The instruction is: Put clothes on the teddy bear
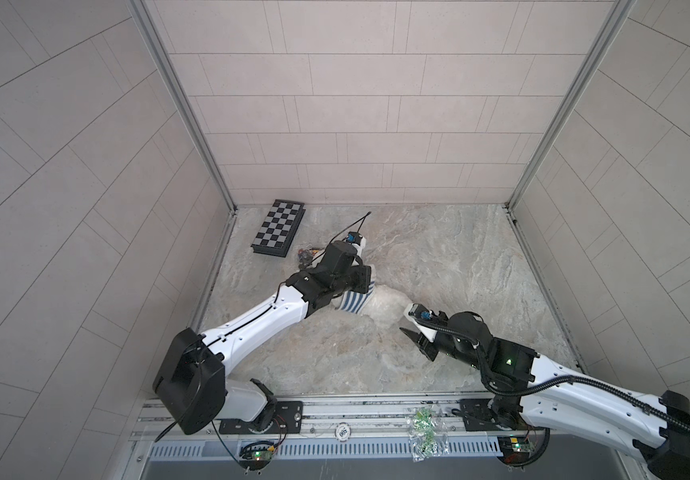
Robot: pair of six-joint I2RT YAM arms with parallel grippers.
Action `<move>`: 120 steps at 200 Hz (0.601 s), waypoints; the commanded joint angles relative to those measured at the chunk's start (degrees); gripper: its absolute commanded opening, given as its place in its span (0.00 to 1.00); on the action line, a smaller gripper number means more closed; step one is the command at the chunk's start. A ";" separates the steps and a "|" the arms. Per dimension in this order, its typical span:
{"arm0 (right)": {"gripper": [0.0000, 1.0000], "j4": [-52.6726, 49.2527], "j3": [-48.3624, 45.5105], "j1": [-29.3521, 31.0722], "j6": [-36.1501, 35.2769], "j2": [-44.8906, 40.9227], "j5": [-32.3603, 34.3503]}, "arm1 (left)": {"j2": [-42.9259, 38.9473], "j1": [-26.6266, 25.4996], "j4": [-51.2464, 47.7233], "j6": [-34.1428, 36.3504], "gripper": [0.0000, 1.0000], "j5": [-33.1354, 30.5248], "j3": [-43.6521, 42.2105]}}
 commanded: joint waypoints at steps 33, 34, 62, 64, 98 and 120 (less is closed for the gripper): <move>0.44 -1.41 -0.58 -5.23 7.15 -2.14 1.96 | -1.70 -2.77 7.99 -3.00 0.00 -9.50 -5.29; 0.44 -1.43 -0.62 -5.40 7.19 -2.12 1.82 | -1.72 -2.84 8.06 -3.05 0.00 -9.59 -5.44; 0.43 -1.56 -0.67 -8.86 8.92 -2.68 -0.95 | -3.29 -7.07 8.03 -3.24 0.01 -13.18 -9.06; 0.43 -1.64 -0.67 -9.01 8.97 -2.75 -0.95 | -3.45 -7.41 7.91 -3.34 0.01 -13.31 -9.34; 0.43 -2.57 -0.89 -11.42 9.72 -3.83 -0.95 | -7.53 -10.38 8.06 -8.20 0.04 -11.40 -15.10; 0.43 -2.93 -1.34 -12.31 9.79 -4.47 -1.13 | -11.12 -14.34 5.79 -10.41 0.07 -12.90 -18.20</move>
